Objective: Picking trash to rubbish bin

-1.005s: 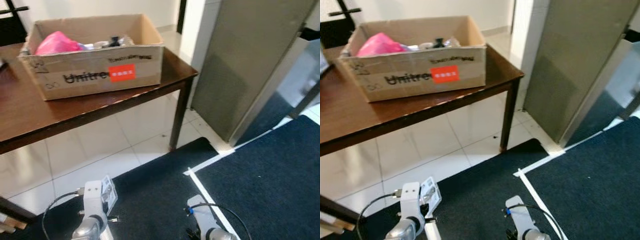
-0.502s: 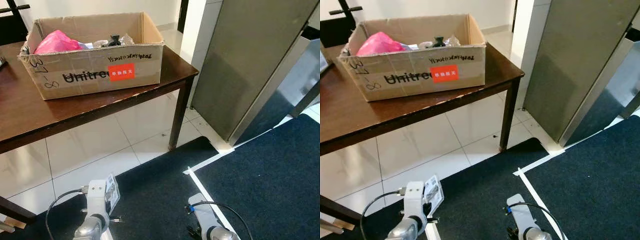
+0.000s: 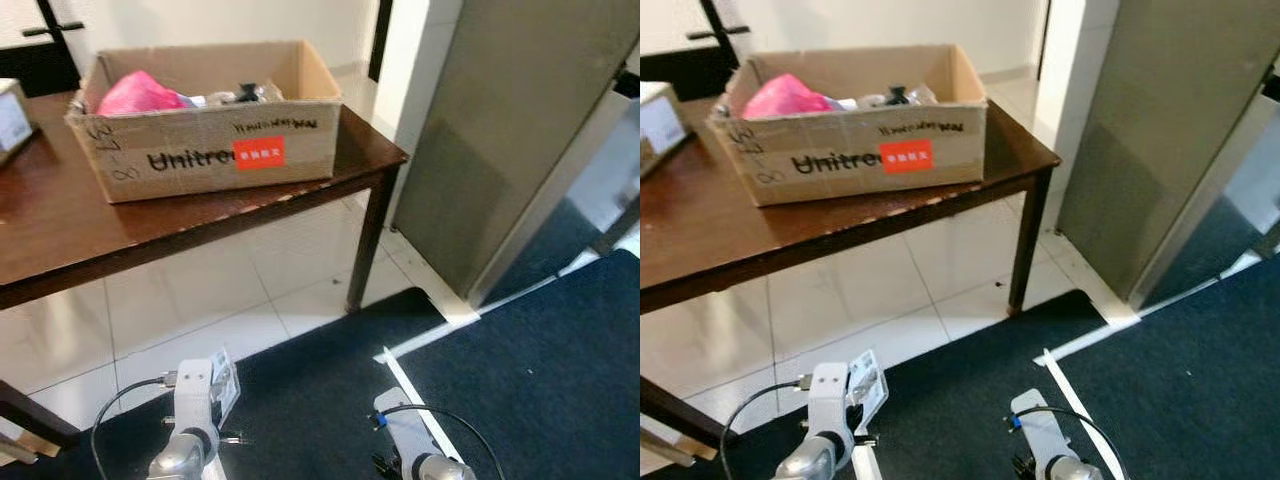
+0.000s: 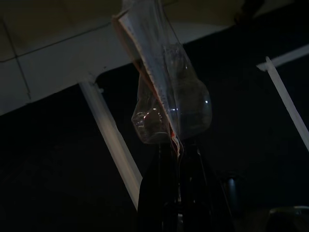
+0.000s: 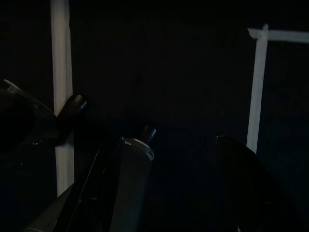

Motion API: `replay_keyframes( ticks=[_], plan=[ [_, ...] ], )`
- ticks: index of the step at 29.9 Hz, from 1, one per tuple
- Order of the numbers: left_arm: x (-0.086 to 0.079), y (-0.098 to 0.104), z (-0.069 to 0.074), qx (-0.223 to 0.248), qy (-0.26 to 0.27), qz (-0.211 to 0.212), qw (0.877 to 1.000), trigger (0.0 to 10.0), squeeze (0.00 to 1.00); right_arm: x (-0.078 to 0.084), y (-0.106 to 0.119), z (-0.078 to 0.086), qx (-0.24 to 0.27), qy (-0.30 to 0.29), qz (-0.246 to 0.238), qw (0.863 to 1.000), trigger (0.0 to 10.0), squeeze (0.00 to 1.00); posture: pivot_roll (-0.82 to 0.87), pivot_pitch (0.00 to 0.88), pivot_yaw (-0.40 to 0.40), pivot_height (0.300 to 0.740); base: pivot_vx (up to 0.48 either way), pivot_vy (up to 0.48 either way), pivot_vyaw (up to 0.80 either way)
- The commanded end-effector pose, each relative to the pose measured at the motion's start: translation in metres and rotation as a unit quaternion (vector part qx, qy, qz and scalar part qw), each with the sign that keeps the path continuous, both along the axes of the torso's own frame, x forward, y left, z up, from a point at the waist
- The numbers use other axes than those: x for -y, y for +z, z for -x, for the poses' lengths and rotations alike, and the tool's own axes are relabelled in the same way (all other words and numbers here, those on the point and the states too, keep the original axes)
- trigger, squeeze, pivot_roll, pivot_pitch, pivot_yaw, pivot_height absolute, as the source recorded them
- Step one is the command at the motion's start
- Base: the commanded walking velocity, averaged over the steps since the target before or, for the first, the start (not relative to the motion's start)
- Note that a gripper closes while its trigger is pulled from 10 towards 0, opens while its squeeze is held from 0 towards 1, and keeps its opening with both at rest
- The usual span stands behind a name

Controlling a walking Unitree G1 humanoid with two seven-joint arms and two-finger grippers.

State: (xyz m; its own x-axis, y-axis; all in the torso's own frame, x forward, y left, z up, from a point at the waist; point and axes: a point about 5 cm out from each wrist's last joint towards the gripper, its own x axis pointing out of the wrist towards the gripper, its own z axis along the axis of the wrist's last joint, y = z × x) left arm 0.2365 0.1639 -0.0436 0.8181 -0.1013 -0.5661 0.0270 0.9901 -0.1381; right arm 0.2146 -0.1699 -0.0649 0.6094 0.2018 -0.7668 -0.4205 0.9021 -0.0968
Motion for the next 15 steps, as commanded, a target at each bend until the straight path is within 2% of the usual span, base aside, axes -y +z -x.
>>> replay_keyframes(
  ticks=[1, 8, 15],
  plan=[
    [-0.0012, -0.0028, 0.004, -0.005, -0.001, -0.003, 1.0, 10.0, 0.0, 0.0002, -0.0029, 0.0049, -0.007, 0.004, 0.002, 1.0, 10.0, 0.0, -0.04, 0.108, -0.003, 0.74, 0.345, 0.0, 0.59],
    [-0.0013, -0.0024, 0.0035, -0.004, 0.0, -0.002, 1.0, 10.0, 0.0, 0.0004, -0.0027, 0.0046, -0.006, 0.002, 0.001, 1.0, 10.0, 0.0, -0.04, 0.107, -0.003, 0.74, 0.347, 0.0, 0.55],
    [-0.0017, -0.0021, 0.0029, -0.004, 0.0, -0.002, 1.0, 10.0, 0.0, 0.0012, -0.0024, 0.0039, -0.004, -0.011, -0.003, 1.0, 10.0, 0.0, -0.04, 0.109, -0.001, 0.74, 0.346, 0.0, 0.0]
  ],
)
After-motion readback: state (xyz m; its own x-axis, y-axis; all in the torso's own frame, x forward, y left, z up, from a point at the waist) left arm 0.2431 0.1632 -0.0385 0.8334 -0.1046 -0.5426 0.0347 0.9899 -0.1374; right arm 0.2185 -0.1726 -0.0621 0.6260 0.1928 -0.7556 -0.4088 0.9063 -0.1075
